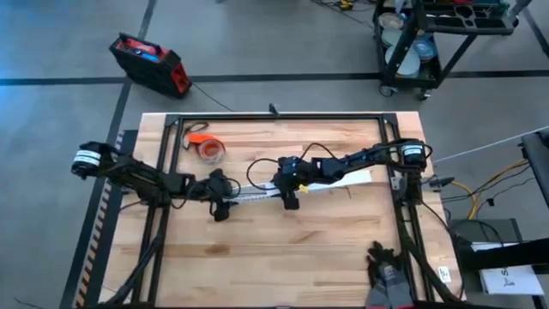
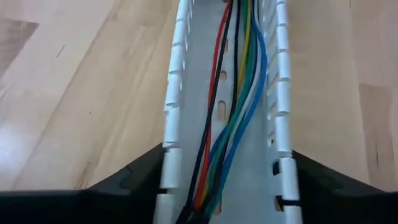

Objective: Ziptie cables
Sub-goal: Close the white cable duct

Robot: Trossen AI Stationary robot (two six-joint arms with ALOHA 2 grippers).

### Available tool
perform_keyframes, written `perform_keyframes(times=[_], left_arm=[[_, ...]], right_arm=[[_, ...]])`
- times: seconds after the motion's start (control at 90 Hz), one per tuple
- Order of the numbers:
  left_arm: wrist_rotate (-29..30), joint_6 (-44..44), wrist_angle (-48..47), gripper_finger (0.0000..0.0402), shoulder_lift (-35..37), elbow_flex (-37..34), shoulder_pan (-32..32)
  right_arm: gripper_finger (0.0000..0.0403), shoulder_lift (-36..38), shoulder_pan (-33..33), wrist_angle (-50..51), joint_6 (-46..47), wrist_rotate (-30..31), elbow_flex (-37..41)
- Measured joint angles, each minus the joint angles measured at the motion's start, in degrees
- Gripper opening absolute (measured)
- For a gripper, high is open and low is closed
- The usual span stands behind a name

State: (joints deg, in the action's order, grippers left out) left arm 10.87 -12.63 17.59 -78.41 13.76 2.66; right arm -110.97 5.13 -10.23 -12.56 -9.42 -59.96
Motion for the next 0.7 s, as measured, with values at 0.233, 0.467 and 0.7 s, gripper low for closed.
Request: perform_keyframes(times=[0.233,0.467,0.7], left_arm=[[0.6,-0.1,4.3,0.0246,-1.2,0.4,0.0],[1.2,1.1,7.5,0.0245,-1.3,1.0,0.0],[2.3,1.5,16.9,0.0291,-3.1,1.6,-0.2]], right_arm=[[0.0226,-0.2,0.0,-2.0,3.7,-0.8,-0.1],[0.0229,0.0,0.2,0.0,2.9,-1.1,0.0],[0.0224,-0.3,0.1,-1.1,3.2,-1.2,-0.1]])
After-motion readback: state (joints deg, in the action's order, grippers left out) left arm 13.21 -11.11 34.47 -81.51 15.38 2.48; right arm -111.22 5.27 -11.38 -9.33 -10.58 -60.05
